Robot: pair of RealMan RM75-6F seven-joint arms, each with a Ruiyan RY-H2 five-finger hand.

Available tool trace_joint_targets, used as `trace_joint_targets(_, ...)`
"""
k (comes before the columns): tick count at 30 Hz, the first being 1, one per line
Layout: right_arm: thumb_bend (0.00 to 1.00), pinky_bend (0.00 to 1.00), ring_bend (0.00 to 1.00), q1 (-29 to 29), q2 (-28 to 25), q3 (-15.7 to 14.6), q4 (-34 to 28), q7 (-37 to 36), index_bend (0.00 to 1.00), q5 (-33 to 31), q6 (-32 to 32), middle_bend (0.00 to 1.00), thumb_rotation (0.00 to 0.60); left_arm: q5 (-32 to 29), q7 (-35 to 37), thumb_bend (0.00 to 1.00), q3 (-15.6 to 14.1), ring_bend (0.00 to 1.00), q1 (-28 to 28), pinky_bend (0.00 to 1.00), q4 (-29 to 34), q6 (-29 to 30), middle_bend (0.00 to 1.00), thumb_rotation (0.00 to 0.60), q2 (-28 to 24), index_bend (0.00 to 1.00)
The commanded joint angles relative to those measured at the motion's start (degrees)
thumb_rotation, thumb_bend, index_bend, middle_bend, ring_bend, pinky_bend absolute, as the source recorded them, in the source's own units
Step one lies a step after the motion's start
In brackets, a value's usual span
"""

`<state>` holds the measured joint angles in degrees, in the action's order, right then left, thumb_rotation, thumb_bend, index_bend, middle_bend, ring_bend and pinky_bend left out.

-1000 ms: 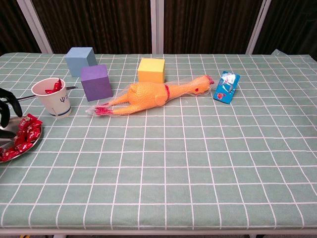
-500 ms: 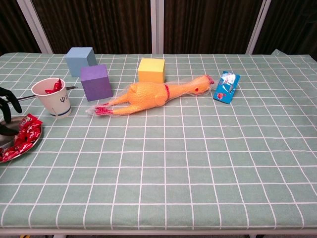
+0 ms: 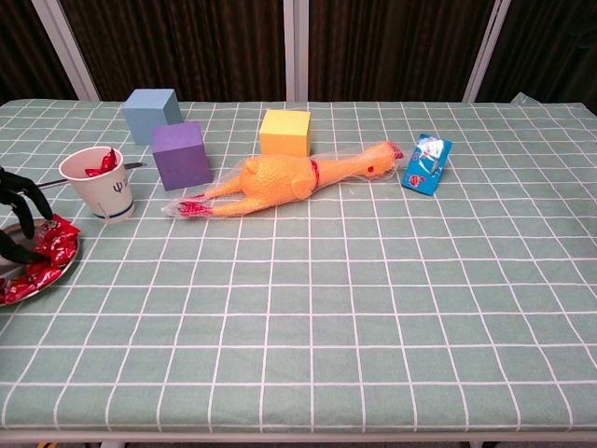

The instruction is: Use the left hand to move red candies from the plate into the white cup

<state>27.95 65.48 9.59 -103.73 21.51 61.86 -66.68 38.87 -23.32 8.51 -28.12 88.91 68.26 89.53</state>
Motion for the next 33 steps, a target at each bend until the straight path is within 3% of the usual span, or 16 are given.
trace_joint_targets(1, 0.1, 0.0, 0.0, 0.1, 0.0, 0.0, 0.1, 0.2, 0.04, -0.3, 0.1, 0.09, 0.6, -0.1, -0.2, 0.09, 0.3, 0.99, 0.0, 1.0, -0.7, -0.2, 0.59, 0.6, 0.6, 0.45)
trace_joint_targets(14, 0.1, 0.0, 0.0, 0.8, 0.3, 0.2, 0.2, 1.2, 0.04, -1.6, 0.7, 0.09, 0.6, -0.6, -1.7, 0.09, 0.7, 0.99, 0.2, 1.0, -5.6, -2.0, 0.59, 0.6, 2.5, 0.45)
trace_joint_targets(33, 0.1, 0.0, 0.0, 1.0, 0.5, -0.1, -0.1, 2.1, 0.04, -2.1, 0.2, 0.09, 0.6, -1.8, -2.4, 0.12, 1.8, 1.0, 0.2, 1.0, -6.2, -4.9, 0.62, 0.6, 1.9, 0.52)
